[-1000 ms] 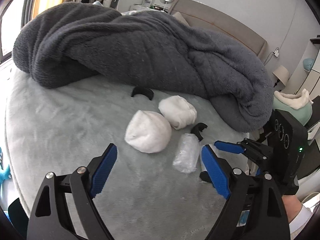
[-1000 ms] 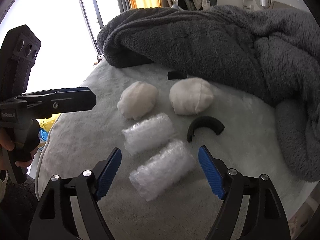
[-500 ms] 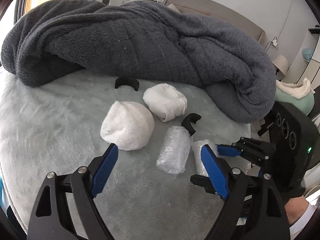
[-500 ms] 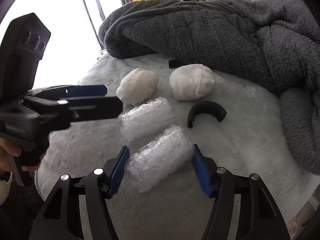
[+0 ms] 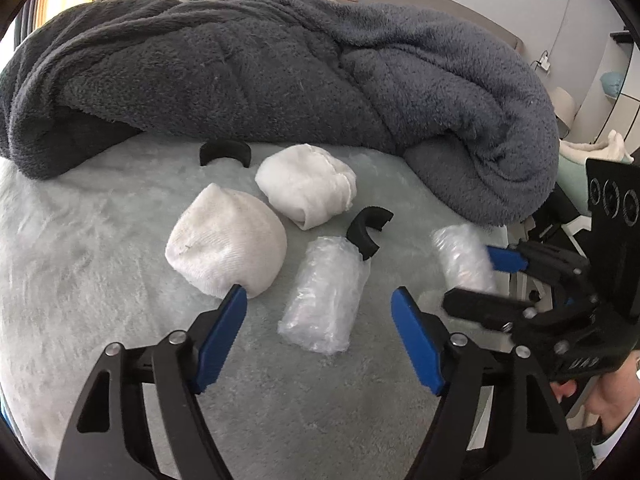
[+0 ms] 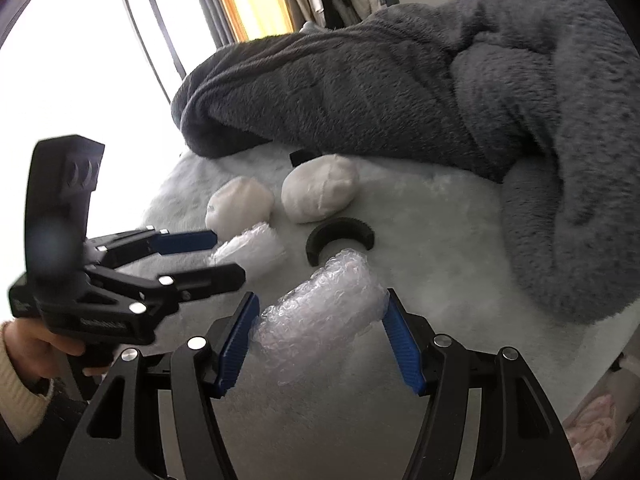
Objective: Collect trash
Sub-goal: 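Grasp a bubble-wrap roll with the right tool while the left tool grasps another roll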
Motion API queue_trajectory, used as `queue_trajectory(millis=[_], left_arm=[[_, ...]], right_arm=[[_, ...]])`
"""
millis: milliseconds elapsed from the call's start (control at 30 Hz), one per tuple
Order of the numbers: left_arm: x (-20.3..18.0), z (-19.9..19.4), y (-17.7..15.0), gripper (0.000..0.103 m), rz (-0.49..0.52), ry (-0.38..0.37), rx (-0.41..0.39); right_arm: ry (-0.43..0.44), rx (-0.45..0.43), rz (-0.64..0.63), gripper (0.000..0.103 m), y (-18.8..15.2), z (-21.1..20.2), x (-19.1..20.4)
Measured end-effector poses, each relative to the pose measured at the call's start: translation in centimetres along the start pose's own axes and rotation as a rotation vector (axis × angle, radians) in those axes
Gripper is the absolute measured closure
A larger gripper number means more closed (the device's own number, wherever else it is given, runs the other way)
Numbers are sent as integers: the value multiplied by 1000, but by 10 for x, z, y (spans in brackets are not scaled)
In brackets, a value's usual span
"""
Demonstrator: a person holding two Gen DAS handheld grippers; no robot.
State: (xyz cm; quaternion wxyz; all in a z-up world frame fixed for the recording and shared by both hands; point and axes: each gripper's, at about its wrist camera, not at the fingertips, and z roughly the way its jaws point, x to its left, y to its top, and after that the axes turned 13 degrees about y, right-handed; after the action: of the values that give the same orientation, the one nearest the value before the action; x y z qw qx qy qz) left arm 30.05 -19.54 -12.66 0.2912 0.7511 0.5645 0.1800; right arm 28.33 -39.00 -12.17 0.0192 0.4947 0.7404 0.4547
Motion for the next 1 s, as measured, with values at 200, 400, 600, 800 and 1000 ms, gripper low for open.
queue_trajectory(millis=[200, 400, 600, 800, 1000], left_arm=[[-6, 5, -3, 29, 26, 28, -5], [-14, 10, -3, 34, 68, 47, -11], [-16, 11, -4, 46, 84, 57, -15], [-19, 11, -7, 62, 100, 51, -22], [-17, -6, -9, 64, 91, 42, -95]], right_arm=[[42, -61, 46, 39, 1, -18, -3], [81, -115, 68, 39, 6, -32, -2], [87, -148, 84, 39, 10, -40, -2], [87, -193, 111, 39, 13, -47, 1], [77, -218, 130, 39, 15, -46, 8]])
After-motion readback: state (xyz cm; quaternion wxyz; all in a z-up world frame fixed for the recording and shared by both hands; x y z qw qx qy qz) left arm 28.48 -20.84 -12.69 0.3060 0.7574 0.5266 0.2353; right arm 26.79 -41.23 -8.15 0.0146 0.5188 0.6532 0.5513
